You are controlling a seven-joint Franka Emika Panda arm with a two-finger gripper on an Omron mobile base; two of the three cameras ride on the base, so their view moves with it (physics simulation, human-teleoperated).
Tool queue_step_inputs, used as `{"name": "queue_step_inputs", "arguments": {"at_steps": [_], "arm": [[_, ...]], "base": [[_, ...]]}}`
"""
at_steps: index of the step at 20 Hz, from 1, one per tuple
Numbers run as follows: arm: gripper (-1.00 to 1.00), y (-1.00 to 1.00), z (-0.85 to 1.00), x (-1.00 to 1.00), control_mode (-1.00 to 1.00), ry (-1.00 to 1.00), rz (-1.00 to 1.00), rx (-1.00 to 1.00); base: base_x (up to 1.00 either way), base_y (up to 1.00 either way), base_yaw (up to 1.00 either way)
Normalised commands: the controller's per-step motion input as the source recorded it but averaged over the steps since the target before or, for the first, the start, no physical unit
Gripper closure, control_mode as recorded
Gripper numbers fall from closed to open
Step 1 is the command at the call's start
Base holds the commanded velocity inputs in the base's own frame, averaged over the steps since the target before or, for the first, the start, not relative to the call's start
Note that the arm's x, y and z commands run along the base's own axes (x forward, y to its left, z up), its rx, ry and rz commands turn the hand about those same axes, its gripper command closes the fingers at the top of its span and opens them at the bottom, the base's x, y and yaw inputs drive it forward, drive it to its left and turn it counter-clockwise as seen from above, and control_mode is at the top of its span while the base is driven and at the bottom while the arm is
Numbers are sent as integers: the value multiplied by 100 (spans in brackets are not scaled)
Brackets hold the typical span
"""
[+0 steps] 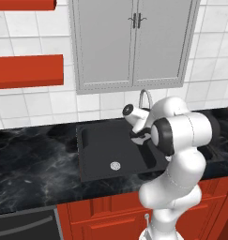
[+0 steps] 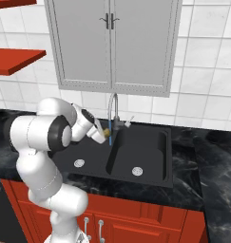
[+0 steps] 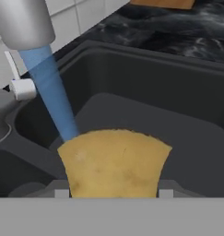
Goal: Soak the sponge with water for a few seconds and then drop it inside the sink.
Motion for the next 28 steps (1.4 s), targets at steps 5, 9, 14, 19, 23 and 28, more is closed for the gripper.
{"name": "queue_step_inputs", "arguments": {"at_steps": [5, 9, 14, 19, 23, 28], "arm": [[100, 0, -1, 25, -100, 0, 0, -1], [100, -4, 0, 38, -100, 0, 0, -1], [100, -1, 0, 38, -100, 0, 0, -1], [100, 0, 0, 19, -100, 0, 0, 0], [100, 0, 0, -10, -100, 0, 0, 0], [100, 0, 1, -24, -100, 0, -1, 0]], "base": [[0, 0, 0], [0, 0, 0], [0, 0, 0], [0, 0, 0], [0, 0, 0], [0, 0, 0]]}}
